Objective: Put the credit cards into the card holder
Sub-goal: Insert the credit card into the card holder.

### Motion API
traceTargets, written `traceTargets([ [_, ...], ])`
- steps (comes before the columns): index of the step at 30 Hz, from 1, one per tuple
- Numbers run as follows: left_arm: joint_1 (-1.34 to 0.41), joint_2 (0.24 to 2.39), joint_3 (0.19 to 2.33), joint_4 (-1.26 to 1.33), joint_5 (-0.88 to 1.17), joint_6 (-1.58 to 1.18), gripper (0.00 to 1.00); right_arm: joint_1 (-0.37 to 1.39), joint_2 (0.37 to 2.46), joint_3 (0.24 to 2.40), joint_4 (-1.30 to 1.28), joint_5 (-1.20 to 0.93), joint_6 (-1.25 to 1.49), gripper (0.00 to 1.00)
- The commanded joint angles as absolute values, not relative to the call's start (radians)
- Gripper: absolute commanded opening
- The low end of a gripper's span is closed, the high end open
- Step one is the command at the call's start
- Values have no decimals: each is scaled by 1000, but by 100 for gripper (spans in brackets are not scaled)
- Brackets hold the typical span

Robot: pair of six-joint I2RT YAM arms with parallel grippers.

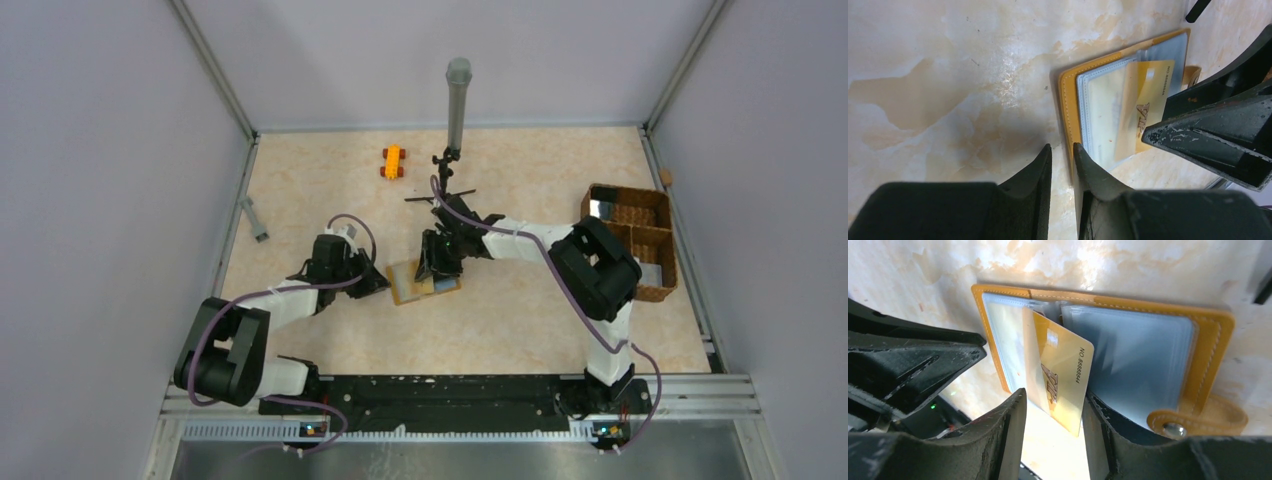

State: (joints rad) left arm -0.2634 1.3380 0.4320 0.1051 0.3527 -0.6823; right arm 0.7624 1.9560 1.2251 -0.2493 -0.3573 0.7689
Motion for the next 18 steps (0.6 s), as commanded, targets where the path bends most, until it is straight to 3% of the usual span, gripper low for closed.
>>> traceTargets([
  [1, -266, 1351, 463, 125, 372, -680, 23, 788, 1938, 1292, -397, -201, 645, 45],
  [18, -267, 1317, 464, 132, 385, -700, 24, 815, 1835, 1355, -457, -86, 505, 54],
])
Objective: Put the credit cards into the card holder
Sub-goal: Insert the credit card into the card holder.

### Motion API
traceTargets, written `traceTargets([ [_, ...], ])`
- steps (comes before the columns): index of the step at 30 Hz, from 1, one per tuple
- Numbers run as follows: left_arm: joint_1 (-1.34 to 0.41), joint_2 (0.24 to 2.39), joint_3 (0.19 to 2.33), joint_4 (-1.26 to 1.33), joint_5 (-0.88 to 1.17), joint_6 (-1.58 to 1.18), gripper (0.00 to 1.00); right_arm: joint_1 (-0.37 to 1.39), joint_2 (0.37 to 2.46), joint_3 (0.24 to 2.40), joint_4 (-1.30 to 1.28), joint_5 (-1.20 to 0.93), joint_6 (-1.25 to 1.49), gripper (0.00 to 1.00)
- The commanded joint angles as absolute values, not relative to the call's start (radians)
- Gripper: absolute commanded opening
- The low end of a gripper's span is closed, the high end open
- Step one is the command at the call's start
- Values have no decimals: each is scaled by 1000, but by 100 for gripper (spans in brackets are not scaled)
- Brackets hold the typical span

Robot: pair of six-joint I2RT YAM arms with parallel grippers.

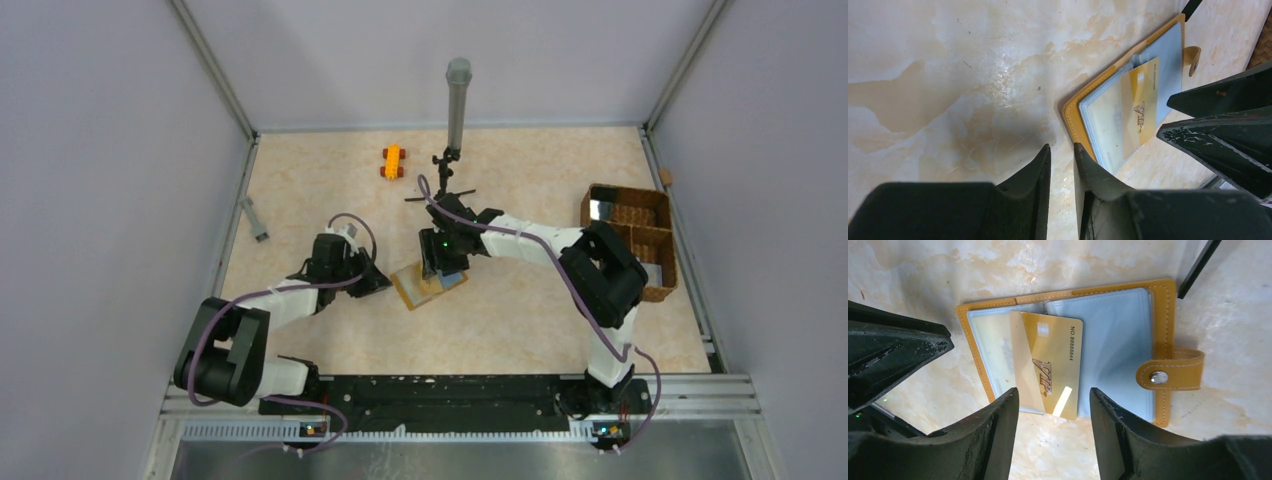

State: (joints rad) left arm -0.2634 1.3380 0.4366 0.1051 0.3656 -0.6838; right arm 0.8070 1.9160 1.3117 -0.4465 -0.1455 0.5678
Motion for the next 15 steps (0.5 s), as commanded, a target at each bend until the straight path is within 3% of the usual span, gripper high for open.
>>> traceTargets([
  [1, -267, 1315, 463, 136, 389, -708, 25, 815, 1832, 1354, -454, -82, 496, 54],
  [10, -268, 1327, 410, 238, 433, -809, 40, 809, 1881, 1355, -398, -111, 452, 55],
  [15, -268, 1361, 394, 266, 435, -831, 41, 808, 1917, 1357, -377, -132, 449, 49],
])
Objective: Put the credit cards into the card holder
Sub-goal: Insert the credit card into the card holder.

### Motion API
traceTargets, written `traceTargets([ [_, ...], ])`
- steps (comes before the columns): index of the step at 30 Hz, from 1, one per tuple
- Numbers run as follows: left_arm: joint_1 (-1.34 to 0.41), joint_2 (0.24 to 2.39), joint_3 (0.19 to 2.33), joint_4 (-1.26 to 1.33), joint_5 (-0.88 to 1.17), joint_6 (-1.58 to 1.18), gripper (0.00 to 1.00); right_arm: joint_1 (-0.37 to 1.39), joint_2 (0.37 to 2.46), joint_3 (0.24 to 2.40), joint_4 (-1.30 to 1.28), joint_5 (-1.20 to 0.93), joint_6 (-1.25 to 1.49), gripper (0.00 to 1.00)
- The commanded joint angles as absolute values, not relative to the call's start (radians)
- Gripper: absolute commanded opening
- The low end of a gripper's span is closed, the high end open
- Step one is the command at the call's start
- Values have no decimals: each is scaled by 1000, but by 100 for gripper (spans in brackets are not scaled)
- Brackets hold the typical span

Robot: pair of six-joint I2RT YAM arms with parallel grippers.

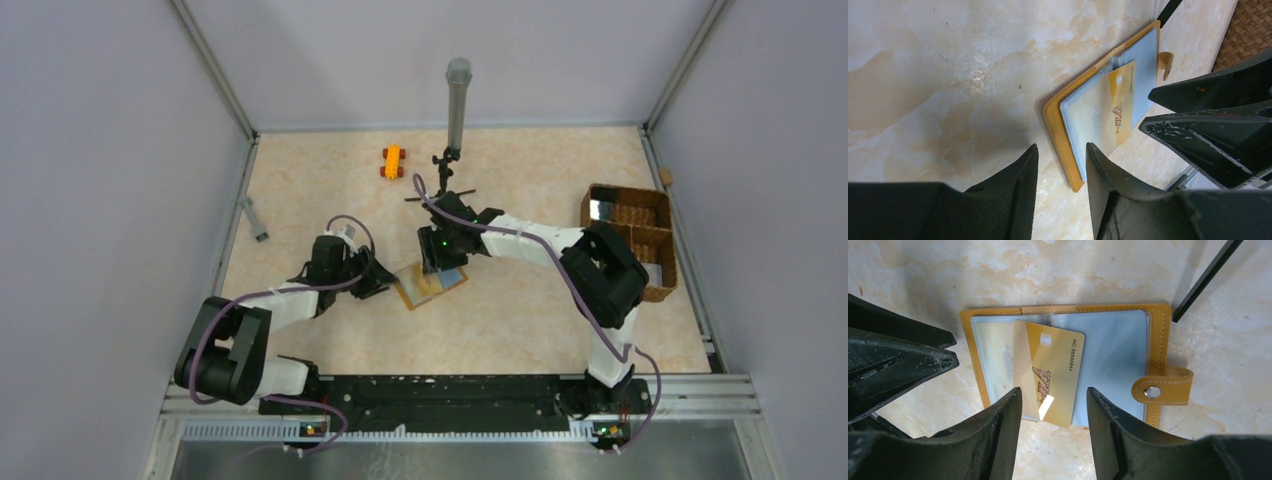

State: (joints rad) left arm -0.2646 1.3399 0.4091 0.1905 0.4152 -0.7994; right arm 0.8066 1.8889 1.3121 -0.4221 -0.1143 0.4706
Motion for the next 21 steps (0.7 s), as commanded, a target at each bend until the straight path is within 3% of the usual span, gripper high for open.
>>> traceTargets([
  [1, -269, 1370, 392, 275, 440, -837, 41, 807, 1923, 1358, -374, -137, 446, 48],
  [7, -270, 1420, 394, 322, 459, -849, 36, 807, 1962, 1376, -368, -170, 435, 40],
  [21, -269, 1471, 407, 358, 456, -856, 27, 807, 1976, 1354, -286, -329, 421, 34],
])
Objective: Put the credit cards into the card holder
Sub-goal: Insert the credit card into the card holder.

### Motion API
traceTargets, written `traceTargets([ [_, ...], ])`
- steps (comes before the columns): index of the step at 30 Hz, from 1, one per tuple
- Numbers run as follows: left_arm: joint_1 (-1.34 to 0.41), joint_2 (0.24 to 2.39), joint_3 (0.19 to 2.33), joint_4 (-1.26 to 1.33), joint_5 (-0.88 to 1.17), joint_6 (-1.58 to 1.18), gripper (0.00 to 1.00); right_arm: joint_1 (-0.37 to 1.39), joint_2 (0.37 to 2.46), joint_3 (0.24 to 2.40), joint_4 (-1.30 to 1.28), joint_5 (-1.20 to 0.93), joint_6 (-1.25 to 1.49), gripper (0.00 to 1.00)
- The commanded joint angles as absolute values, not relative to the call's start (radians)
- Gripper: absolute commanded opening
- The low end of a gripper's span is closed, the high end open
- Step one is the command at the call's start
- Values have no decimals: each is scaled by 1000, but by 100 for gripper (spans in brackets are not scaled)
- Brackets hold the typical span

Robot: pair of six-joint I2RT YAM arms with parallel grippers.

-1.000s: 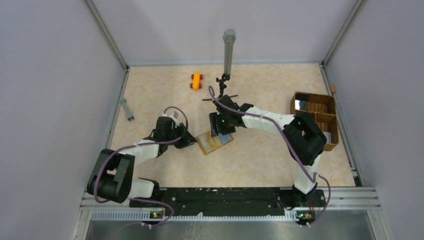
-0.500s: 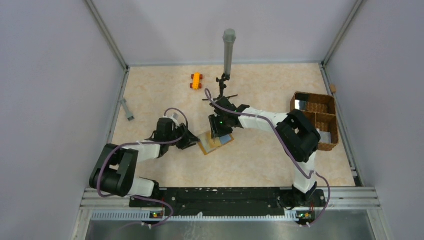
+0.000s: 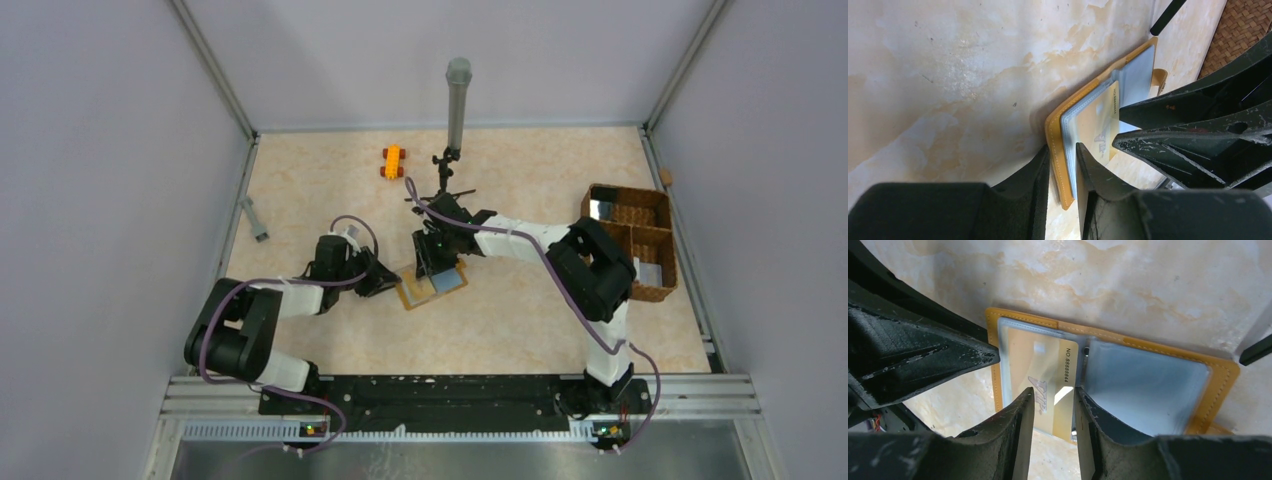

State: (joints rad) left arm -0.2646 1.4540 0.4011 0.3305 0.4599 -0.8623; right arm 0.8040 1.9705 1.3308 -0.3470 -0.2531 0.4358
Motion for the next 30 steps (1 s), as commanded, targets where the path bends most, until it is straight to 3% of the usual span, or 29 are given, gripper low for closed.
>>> traceTargets([
  [1, -270, 1471, 408, 358, 456, -857, 26, 807, 1976, 1354, -285, -339, 425, 33],
  [15, -270, 1449, 401, 387, 454, -907, 26, 807, 1993, 1343, -276, -366, 654, 31],
  [24, -269, 1387, 373, 397, 436, -948, 27, 822, 1980, 1266, -128, -326, 845, 32],
  [27, -267, 1359, 385, 327, 400, -914, 33, 825, 1930, 1264, -161, -282, 819, 38],
  [30, -264, 1327, 407, 242, 346, -861, 44, 825, 1864, 1274, -231, -218, 759, 45],
])
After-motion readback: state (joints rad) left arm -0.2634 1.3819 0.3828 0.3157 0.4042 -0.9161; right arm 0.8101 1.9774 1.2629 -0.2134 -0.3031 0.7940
